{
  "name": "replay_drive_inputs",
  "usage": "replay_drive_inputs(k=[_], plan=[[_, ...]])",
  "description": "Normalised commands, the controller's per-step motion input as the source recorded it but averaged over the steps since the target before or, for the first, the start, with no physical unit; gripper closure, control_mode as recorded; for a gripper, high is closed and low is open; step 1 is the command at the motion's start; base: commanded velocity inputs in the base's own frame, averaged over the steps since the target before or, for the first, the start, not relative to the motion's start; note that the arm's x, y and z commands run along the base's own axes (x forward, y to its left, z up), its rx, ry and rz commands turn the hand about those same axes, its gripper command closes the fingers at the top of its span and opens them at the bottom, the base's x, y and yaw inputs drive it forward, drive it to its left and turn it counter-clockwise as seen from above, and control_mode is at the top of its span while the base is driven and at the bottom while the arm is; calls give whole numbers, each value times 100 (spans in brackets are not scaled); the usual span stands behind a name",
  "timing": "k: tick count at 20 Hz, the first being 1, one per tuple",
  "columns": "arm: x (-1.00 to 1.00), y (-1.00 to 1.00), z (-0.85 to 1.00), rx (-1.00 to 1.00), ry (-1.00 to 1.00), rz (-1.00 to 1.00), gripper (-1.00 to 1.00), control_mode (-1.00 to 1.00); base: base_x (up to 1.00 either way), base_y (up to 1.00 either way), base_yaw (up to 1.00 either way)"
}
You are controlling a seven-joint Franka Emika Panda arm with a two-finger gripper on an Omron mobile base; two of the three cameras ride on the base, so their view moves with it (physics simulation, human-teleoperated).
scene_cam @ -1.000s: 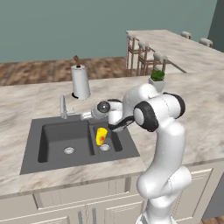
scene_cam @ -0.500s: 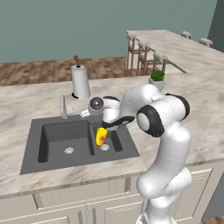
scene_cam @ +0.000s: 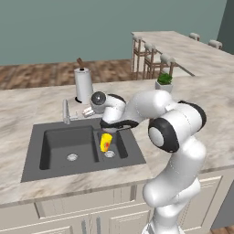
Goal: Place the jar in the left basin and the cup in the right basin of the sink.
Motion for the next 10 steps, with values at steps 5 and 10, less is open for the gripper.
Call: replay_drive_inputs(k=[5,10], plan=[[-21,-10,46,3,5,0,-100,-100,0,0,0],[-2,-28,5,1,2,0,-100,-100,0,0,0]])
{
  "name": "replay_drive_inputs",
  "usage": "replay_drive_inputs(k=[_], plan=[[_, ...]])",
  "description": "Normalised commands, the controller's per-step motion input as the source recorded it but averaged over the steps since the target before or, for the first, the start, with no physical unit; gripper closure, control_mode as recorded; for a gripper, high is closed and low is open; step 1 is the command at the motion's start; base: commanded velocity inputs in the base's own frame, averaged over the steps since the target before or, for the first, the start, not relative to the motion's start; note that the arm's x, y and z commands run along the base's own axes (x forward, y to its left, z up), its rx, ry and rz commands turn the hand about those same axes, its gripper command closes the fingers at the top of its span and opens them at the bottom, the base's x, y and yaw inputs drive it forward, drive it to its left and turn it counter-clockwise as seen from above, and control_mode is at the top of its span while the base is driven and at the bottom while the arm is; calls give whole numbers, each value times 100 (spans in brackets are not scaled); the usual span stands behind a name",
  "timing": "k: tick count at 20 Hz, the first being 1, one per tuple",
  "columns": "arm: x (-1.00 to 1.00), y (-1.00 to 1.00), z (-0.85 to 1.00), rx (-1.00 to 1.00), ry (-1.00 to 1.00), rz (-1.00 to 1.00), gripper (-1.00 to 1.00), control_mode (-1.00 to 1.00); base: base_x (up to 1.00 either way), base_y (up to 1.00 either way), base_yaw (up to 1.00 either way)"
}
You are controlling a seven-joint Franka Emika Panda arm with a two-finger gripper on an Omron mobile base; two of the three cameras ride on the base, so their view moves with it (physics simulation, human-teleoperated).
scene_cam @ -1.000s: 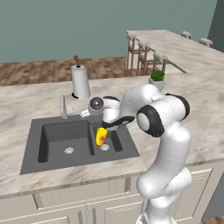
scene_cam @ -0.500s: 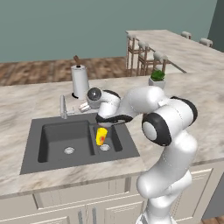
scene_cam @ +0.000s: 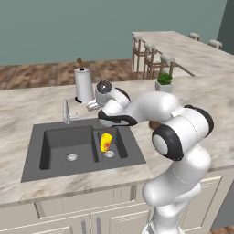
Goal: Place the jar in the left basin and the cup in the right basin of the sink.
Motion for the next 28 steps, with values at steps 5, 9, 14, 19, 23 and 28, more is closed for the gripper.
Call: replay_drive_inputs(k=[5,9,14,19,23,28], plan=[[0,-40,-7,0,0,0,-100,-100,0,0,0],[0,-51,-15,-2,0,0,-100,-100,0,0,0],[0,-42,-4,-6,1,0,-100,-100,0,0,0],[0,-42,0,-4,0,0,-100,-100,0,0,0],[6,-38,0,-4,0,0,-100,-100,0,0,0],[6,-34,0,-1,0,0,-100,-100,0,0,0]])
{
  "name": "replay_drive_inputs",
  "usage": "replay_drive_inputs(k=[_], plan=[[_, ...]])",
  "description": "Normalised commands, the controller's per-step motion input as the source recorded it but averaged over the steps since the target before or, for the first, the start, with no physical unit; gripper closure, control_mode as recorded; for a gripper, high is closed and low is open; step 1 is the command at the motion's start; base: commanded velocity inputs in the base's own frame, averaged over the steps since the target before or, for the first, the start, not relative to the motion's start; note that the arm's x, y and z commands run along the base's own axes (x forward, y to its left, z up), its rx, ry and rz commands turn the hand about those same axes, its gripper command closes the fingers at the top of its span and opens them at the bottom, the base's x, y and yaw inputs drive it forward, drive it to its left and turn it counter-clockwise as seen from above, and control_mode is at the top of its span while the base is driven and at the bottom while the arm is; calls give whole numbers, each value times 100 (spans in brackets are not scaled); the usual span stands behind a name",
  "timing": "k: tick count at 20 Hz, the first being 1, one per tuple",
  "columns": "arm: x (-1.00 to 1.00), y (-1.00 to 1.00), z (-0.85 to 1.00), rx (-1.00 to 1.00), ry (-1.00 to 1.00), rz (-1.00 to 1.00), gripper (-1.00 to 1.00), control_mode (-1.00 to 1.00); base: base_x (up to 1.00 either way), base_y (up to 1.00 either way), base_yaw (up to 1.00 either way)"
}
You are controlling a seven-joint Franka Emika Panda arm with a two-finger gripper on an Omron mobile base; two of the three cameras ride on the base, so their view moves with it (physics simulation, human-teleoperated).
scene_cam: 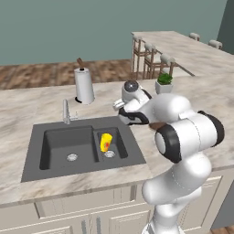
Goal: Place the jar in the left basin and the cup in the right basin of the sink.
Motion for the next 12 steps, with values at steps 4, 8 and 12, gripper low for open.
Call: replay_drive_inputs(k=[4,8,12], plan=[[6,-27,0,0,0,0,-100,-100,0,0,0],[1,-23,0,0,0,-2,-100,-100,0,0,0],[0,-28,1,0,1,-5,-100,-100,0,0,0]])
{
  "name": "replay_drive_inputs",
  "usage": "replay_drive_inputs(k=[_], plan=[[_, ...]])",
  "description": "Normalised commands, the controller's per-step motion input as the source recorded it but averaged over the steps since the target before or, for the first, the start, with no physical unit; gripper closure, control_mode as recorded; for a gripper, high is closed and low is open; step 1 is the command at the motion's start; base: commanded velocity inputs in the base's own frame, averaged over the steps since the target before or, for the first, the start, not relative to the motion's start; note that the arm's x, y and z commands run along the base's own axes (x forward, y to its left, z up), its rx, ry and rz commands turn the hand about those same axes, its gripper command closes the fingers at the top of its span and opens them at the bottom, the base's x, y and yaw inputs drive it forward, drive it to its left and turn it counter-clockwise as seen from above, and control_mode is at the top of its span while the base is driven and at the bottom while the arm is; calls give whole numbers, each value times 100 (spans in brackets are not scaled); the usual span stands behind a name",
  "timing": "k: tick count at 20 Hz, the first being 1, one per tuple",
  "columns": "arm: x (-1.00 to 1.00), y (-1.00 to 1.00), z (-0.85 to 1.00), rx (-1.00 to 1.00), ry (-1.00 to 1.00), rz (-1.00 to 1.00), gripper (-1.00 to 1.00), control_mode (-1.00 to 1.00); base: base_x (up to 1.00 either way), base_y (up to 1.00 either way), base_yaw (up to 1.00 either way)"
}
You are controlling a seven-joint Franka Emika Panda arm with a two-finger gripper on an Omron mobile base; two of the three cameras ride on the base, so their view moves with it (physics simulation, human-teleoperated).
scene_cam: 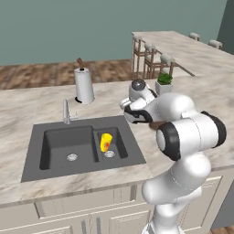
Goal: Place the jar in the left basin and the cup in the right basin of the sink.
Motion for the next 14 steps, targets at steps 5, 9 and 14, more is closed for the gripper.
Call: replay_drive_inputs(k=[5,9,14], plan=[[0,-29,9,-1,0,-8,-100,-100,0,0,0],[0,-32,9,-2,0,-10,-100,-100,0,0,0],[0,-39,10,-1,0,-10,-100,-100,0,0,0]])
